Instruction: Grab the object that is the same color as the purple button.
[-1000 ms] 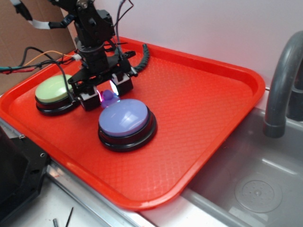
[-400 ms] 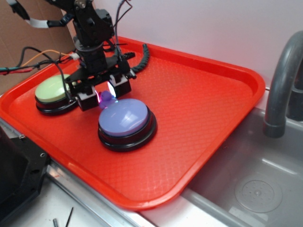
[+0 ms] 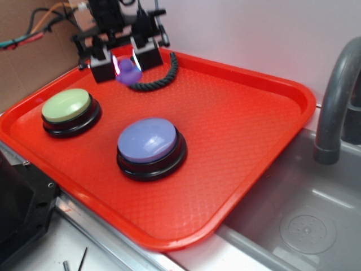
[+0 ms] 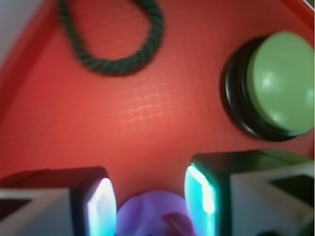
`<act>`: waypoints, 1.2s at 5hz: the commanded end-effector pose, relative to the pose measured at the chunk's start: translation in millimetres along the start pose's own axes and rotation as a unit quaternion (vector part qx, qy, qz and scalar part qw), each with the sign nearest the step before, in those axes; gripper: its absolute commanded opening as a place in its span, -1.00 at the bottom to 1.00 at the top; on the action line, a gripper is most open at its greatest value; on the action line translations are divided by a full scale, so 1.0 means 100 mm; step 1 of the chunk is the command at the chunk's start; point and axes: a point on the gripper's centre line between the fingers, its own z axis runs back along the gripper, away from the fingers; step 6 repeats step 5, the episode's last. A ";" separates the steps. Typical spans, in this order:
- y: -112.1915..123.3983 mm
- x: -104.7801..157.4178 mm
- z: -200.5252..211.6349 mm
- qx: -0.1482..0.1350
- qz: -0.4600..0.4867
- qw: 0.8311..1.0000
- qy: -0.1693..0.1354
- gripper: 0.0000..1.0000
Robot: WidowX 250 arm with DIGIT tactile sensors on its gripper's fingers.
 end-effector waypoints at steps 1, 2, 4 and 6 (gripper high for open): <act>-0.19 -0.08 0.86 -0.022 -0.203 0.977 0.058 -1.00; -0.23 -0.13 1.08 -0.022 -0.232 0.971 0.046 -1.00; -0.27 -0.15 1.24 -0.035 -0.275 0.961 0.010 -1.00; -0.29 -0.11 1.21 -0.024 -0.267 0.963 0.016 -1.00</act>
